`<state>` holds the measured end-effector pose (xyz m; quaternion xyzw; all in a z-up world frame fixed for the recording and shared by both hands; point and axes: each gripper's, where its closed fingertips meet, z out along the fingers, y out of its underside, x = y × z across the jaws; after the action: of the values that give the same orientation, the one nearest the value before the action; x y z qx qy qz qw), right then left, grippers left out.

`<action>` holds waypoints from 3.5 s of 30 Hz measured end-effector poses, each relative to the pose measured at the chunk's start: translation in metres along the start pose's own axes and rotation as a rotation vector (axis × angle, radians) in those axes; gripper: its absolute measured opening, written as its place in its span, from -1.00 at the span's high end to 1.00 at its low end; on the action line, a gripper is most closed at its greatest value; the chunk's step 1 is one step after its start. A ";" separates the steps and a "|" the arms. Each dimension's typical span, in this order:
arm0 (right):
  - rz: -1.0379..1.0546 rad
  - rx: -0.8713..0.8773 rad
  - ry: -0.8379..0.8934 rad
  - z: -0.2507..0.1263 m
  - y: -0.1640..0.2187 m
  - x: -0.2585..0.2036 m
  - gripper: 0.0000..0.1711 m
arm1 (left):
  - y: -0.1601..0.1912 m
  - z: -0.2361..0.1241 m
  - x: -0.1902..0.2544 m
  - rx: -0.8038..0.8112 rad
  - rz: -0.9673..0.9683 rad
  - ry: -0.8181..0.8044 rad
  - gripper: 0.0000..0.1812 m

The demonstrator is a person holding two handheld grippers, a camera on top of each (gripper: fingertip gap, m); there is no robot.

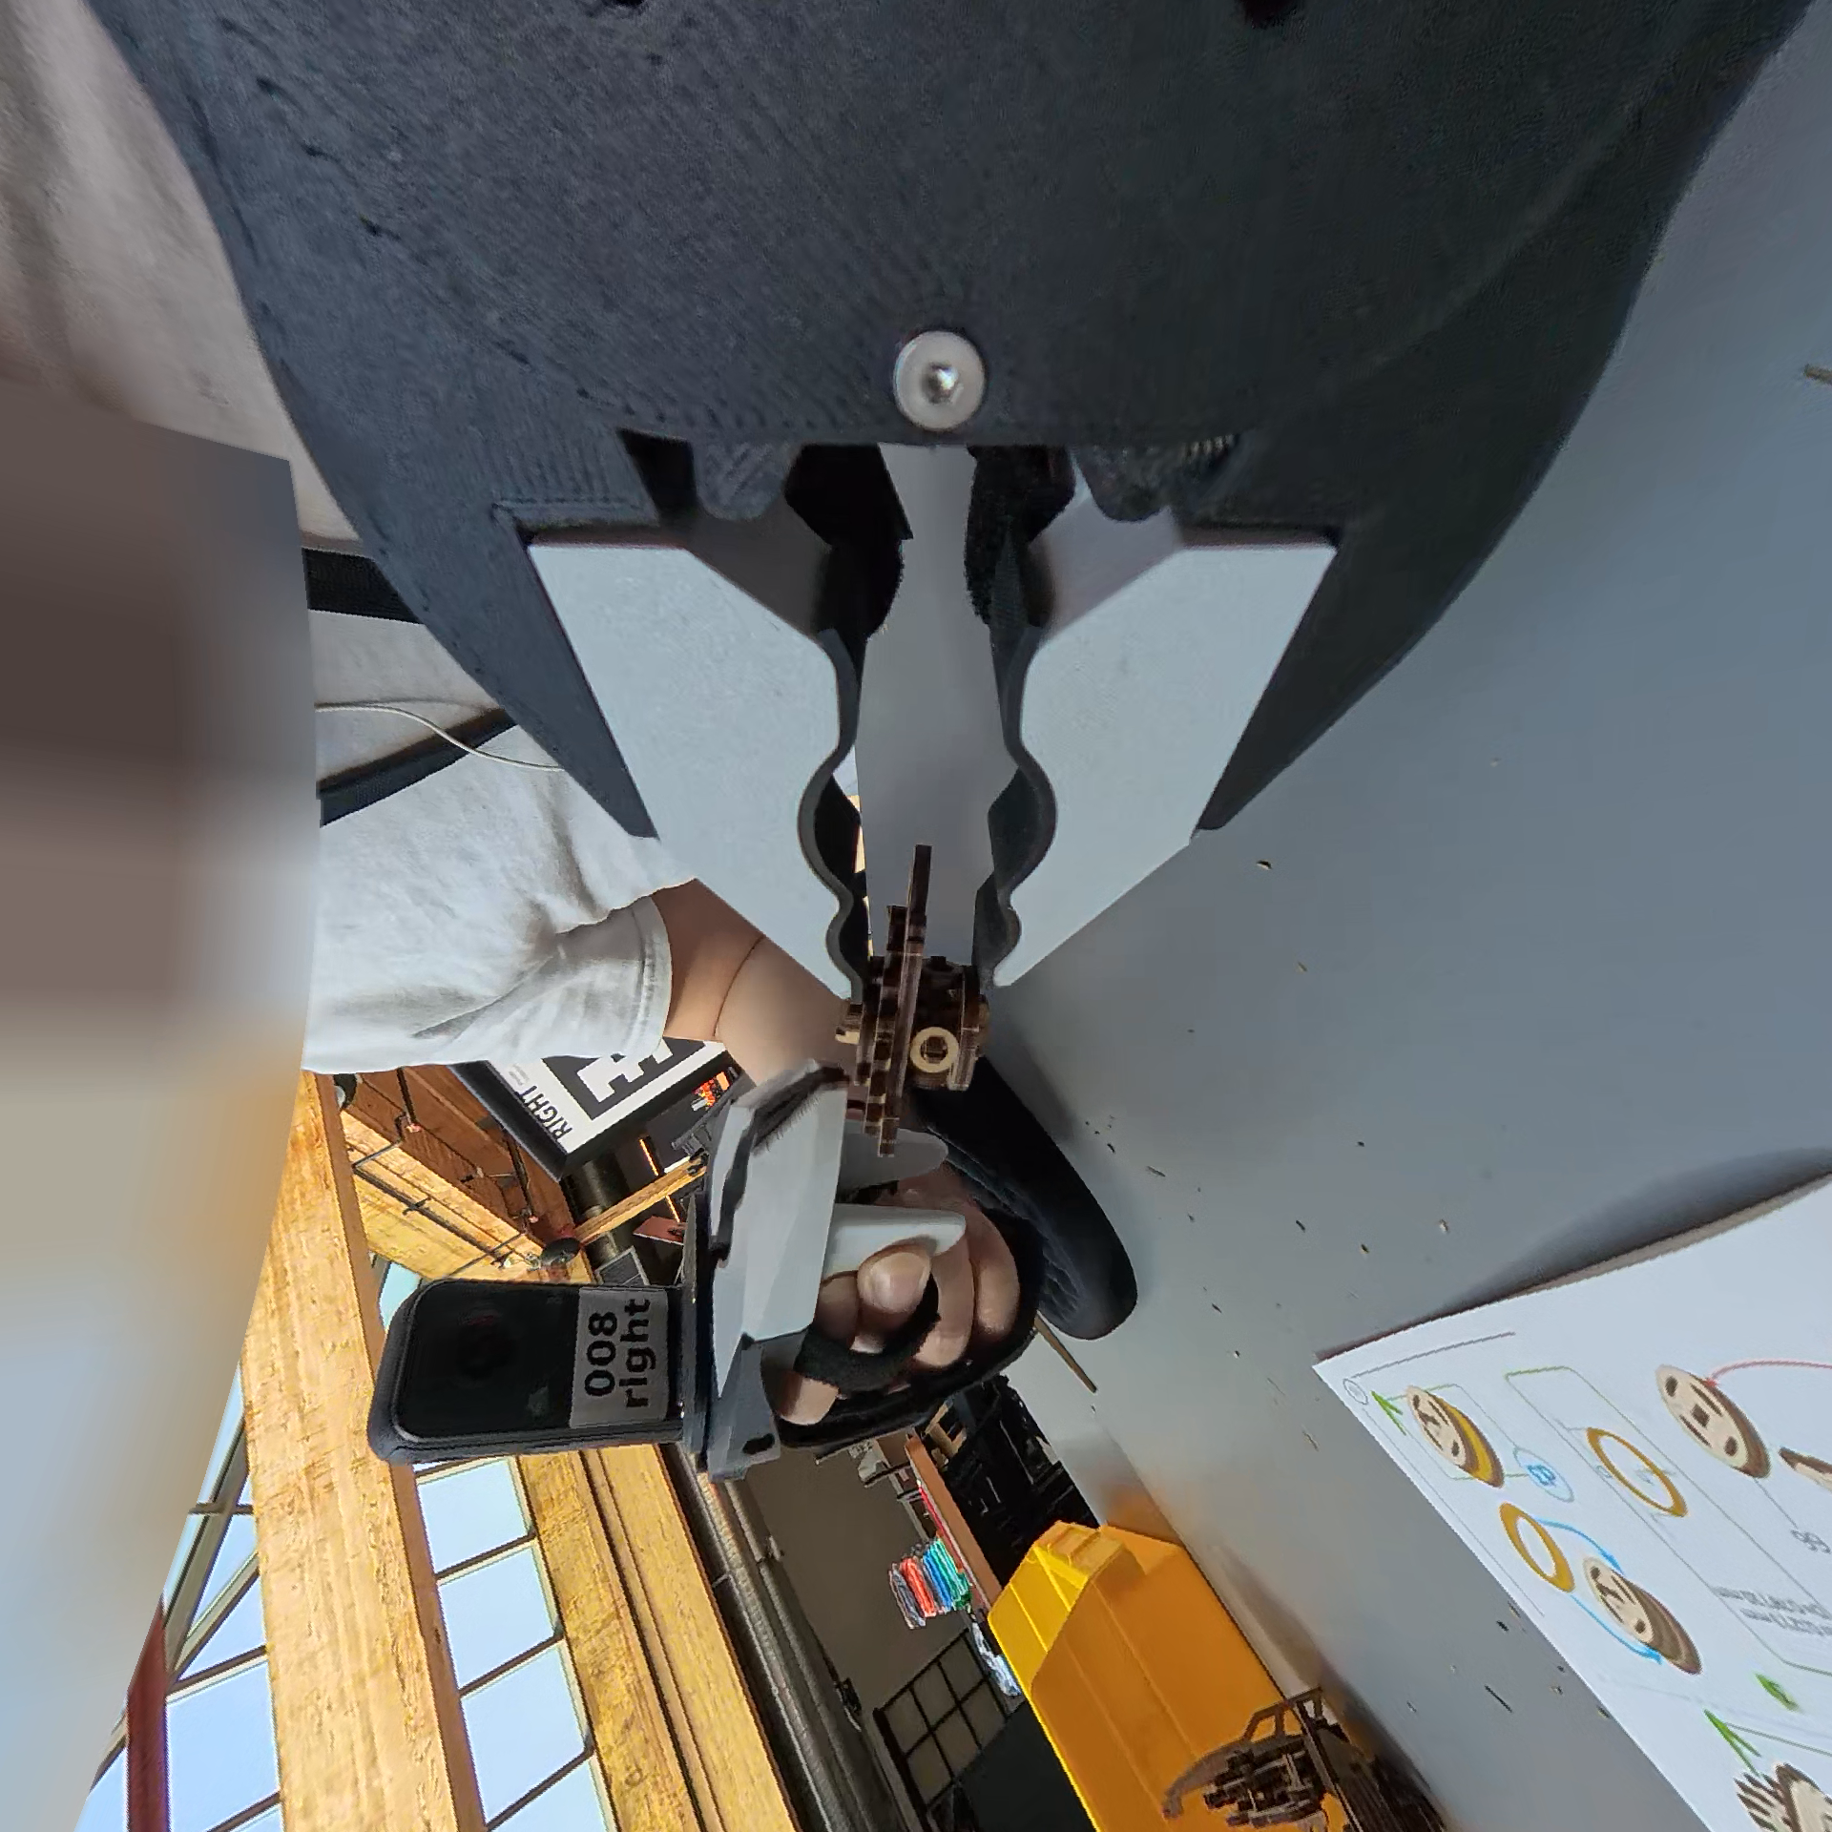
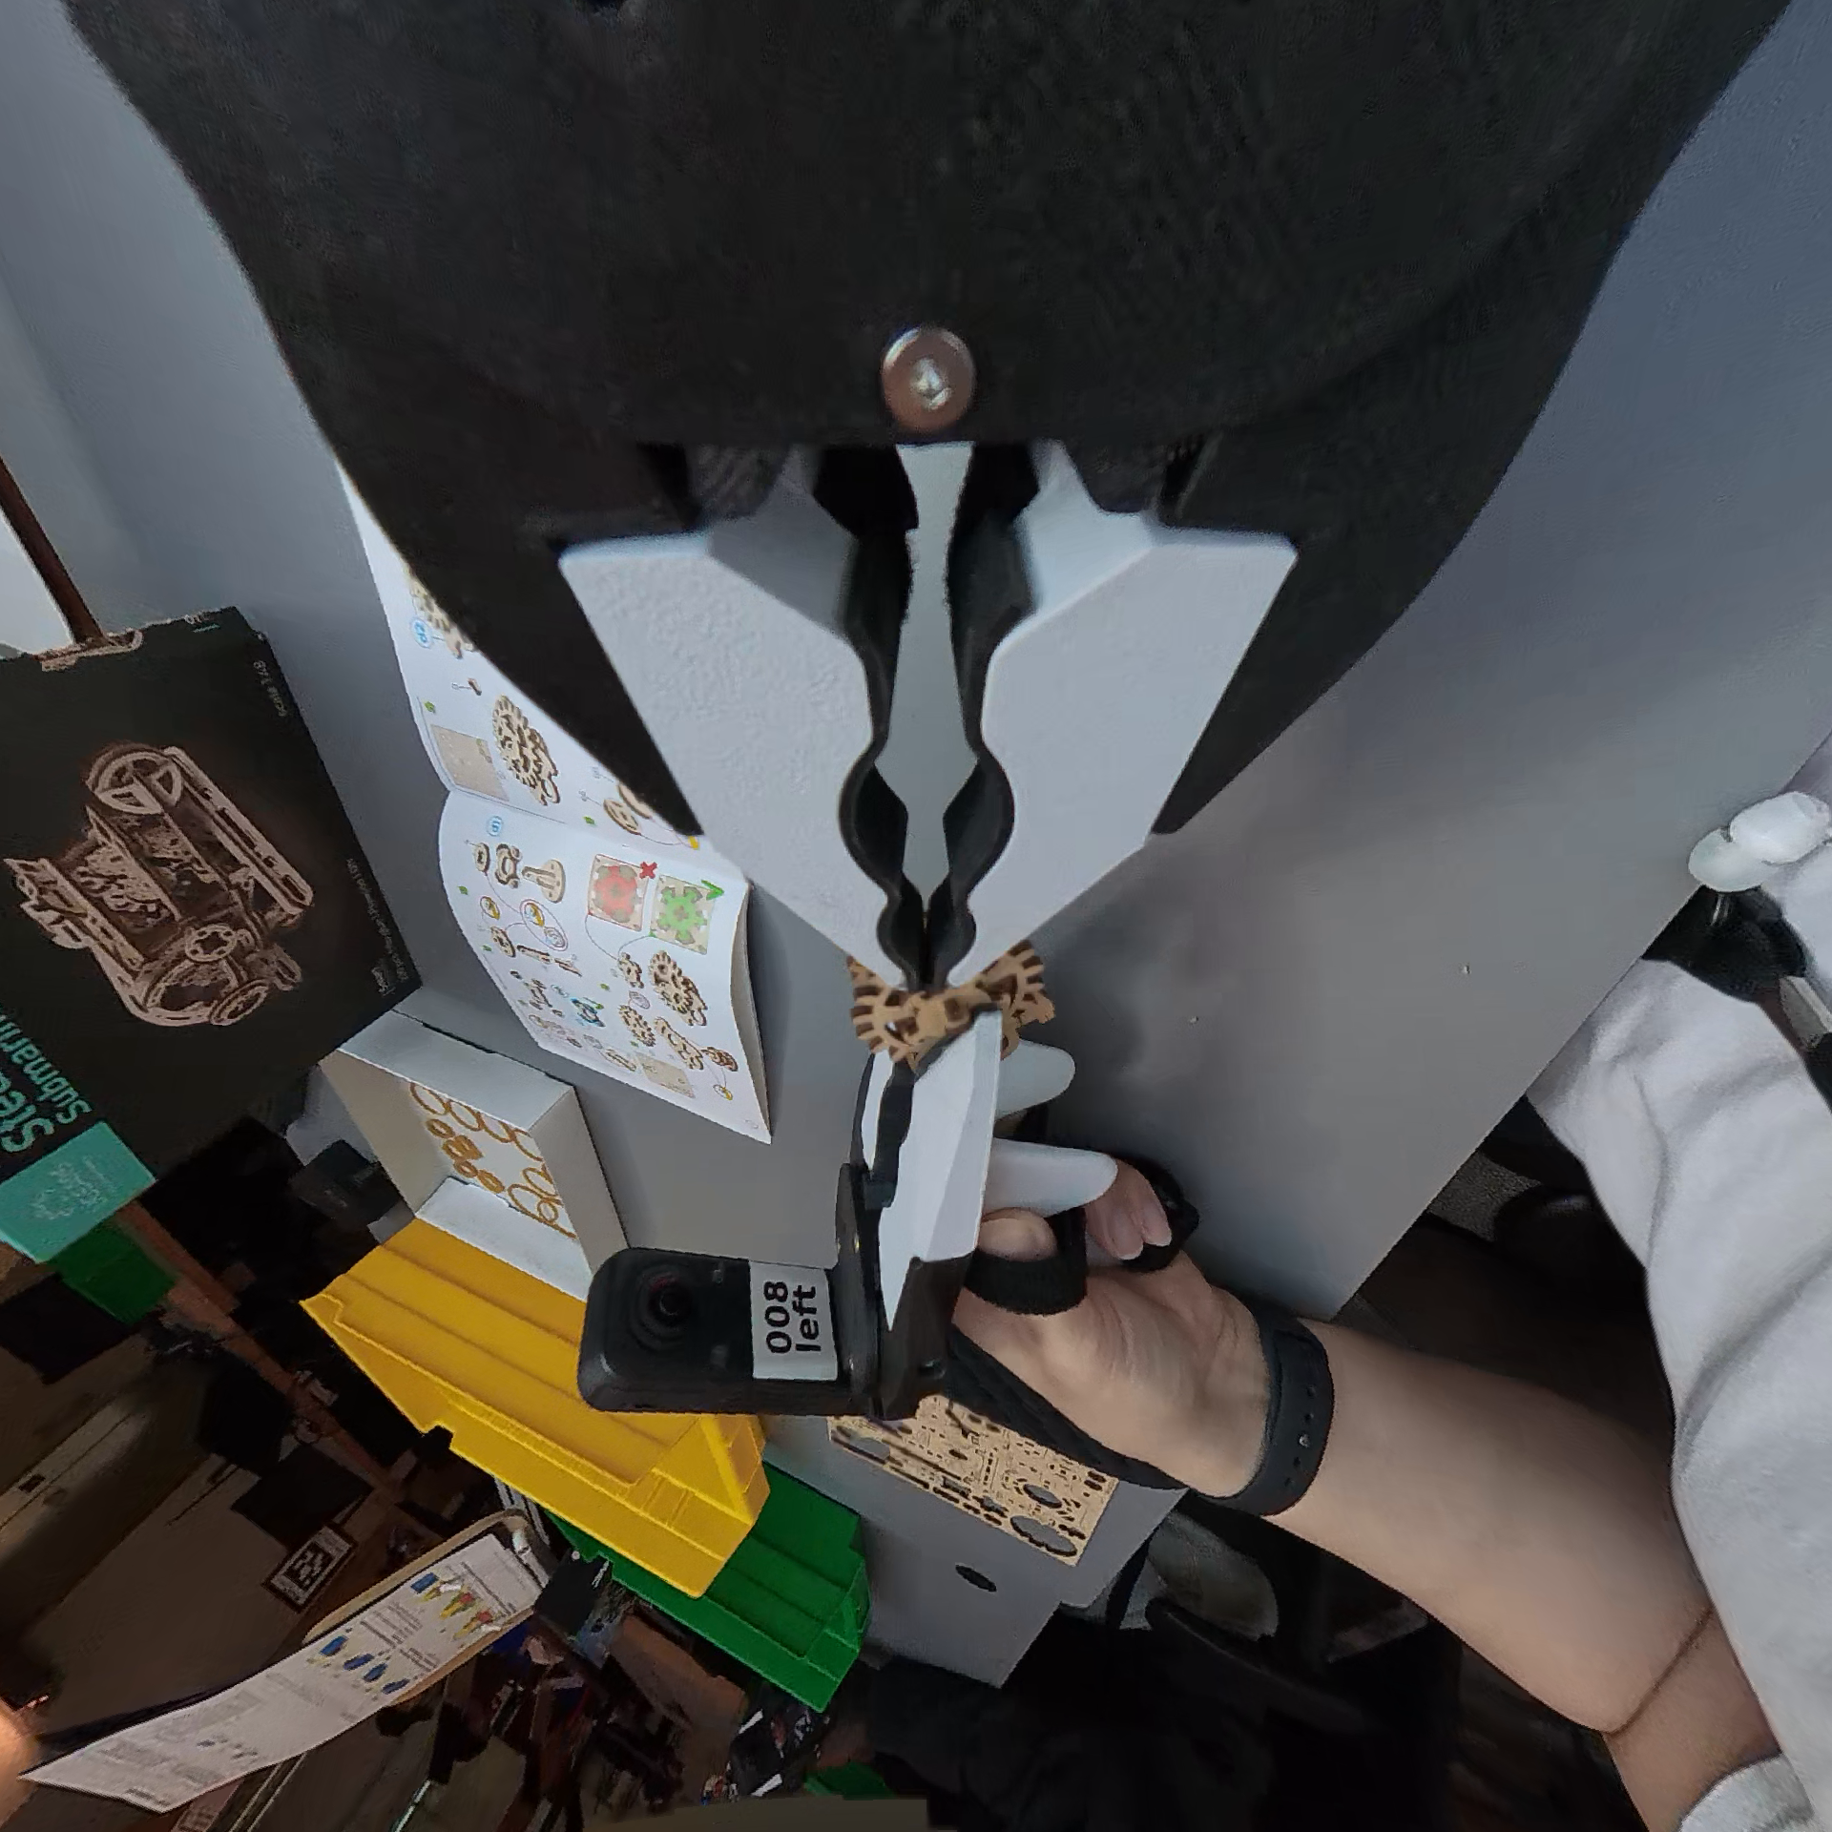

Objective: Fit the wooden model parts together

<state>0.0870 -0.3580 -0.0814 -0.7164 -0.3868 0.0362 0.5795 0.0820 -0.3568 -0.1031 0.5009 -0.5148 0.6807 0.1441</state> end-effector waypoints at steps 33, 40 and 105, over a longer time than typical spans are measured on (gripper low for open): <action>0.263 -0.049 0.054 0.003 0.029 0.025 1.00 | -0.014 -0.006 -0.034 0.159 -0.286 -0.130 0.79; 0.447 -0.073 -0.016 0.016 0.041 0.021 0.64 | 0.001 -0.003 -0.032 0.025 -0.144 -0.241 0.78; 1.097 0.263 -0.223 -0.006 0.018 0.040 0.75 | -0.049 -0.004 0.001 -0.044 0.010 0.030 0.97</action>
<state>0.1273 -0.3392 -0.0787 -0.7260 -0.0097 0.4545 0.5160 0.1139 -0.3325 -0.0752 0.4848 -0.5297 0.6774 0.1595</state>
